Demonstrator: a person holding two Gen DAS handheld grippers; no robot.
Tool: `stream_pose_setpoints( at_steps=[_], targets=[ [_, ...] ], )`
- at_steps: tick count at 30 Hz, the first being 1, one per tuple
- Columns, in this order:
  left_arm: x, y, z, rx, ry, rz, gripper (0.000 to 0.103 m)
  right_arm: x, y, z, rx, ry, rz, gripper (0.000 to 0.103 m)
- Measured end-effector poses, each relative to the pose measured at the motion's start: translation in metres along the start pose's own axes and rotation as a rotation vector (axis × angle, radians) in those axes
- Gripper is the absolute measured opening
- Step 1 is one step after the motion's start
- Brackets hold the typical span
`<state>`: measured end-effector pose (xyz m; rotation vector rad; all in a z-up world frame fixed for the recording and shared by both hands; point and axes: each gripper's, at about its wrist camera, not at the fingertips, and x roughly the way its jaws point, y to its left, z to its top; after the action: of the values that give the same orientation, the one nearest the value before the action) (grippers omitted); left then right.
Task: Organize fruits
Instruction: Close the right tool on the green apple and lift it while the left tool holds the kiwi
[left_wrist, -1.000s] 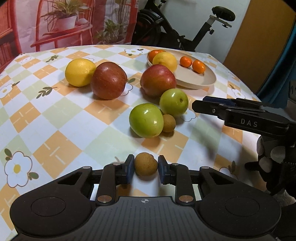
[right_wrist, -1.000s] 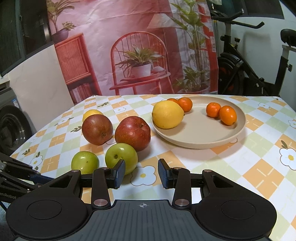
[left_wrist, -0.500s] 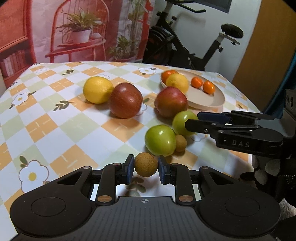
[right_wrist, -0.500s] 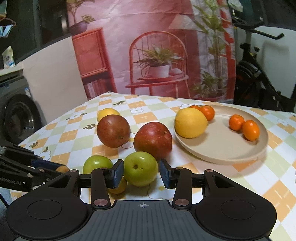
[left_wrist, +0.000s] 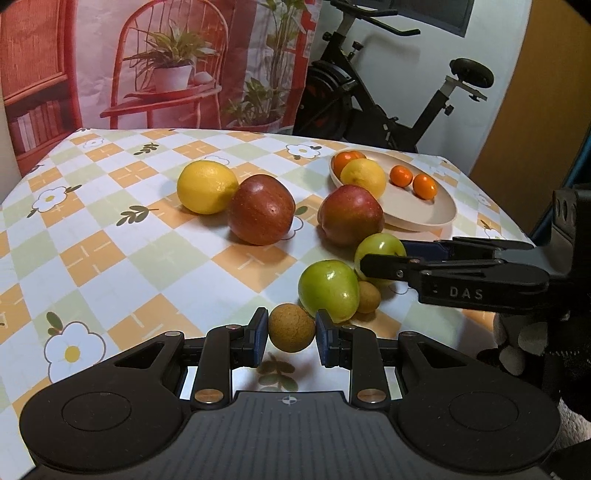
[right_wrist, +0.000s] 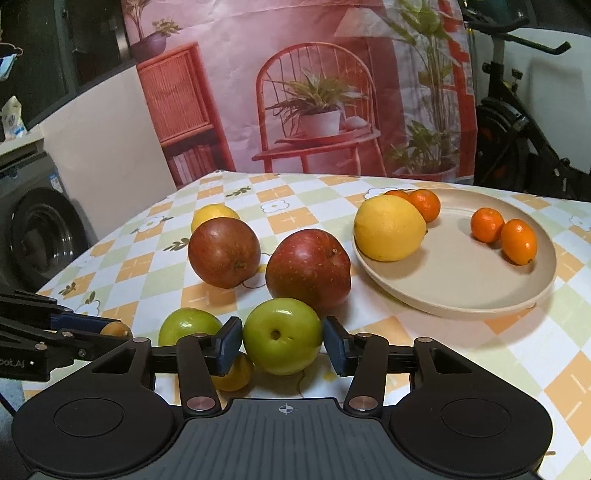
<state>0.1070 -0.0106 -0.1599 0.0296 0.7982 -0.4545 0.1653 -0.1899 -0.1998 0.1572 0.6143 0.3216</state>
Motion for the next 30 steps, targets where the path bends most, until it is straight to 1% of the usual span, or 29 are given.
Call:
stream_pose_setpoints(
  at_steps=[1,10,16,30],
  targets=[
    [0.000,0.001,0.000,-0.003,-0.001,0.001,0.029,0.000,0.000,-0.001,-0.007,-0.005,-0.001,0.045],
    [-0.001,0.003,0.000,-0.017,-0.008,0.010,0.029,-0.006,-0.015,-0.007,0.078,-0.029,0.039,0.045],
    [-0.002,0.002,-0.001,-0.019,-0.011,0.011,0.029,-0.008,0.001,-0.011,-0.022,-0.046,0.001,0.045],
    [-0.004,0.001,0.000,-0.019,-0.016,0.013,0.029,-0.012,-0.001,-0.012,-0.015,-0.060,0.010,0.044]
  ],
)
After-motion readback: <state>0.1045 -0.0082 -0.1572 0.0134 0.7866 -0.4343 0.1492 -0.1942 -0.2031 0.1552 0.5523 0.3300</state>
